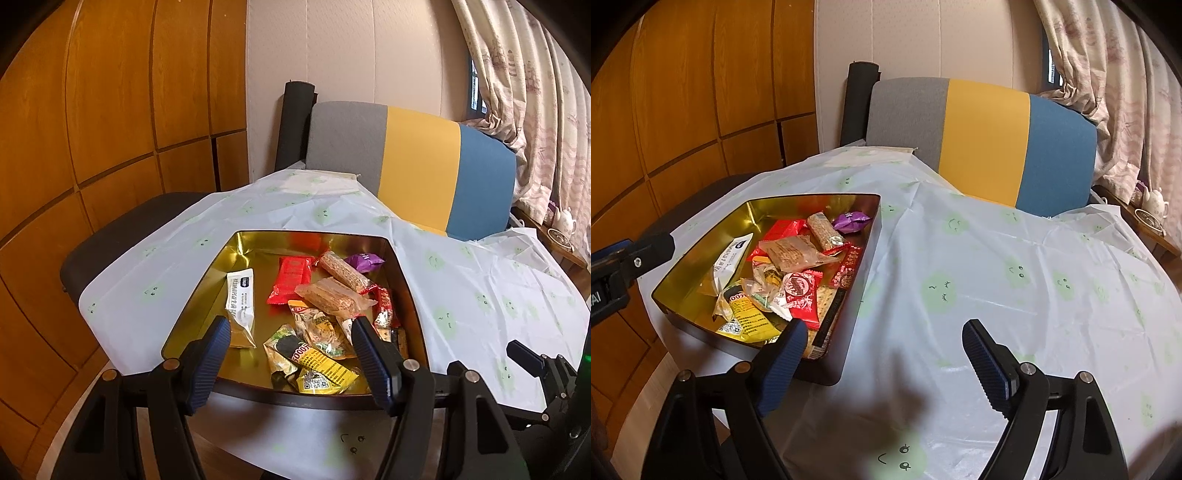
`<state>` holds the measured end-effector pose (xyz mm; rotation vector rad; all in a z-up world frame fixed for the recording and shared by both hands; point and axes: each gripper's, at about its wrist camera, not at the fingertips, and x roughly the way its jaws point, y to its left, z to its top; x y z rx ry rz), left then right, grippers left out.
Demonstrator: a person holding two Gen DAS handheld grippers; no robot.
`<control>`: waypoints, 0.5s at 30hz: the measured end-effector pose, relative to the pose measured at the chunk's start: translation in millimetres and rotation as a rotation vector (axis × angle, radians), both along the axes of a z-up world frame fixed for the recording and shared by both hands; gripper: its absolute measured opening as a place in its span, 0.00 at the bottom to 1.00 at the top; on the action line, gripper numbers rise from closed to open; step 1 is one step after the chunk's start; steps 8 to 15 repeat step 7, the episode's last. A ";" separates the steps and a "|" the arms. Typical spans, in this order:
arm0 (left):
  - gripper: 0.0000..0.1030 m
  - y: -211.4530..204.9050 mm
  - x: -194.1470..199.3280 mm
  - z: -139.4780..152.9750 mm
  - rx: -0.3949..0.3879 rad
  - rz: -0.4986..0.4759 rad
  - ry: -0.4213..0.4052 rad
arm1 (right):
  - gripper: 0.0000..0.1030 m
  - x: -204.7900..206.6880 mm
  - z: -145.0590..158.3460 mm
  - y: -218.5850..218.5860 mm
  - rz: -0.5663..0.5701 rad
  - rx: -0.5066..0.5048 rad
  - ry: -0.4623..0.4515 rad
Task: Organize snacks
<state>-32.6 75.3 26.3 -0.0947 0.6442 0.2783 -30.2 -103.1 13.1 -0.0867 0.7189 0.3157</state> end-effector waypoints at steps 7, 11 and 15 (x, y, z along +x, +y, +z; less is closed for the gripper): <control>0.67 1.8 -0.9 0.0 0.026 0.016 -0.018 | 0.84 1.9 -2.6 -3.2 -0.010 0.008 0.006; 0.67 1.8 -0.9 0.0 0.026 0.016 -0.018 | 0.84 1.9 -2.6 -3.2 -0.010 0.008 0.006; 0.67 1.8 -0.9 0.0 0.026 0.016 -0.018 | 0.84 1.9 -2.6 -3.2 -0.010 0.008 0.006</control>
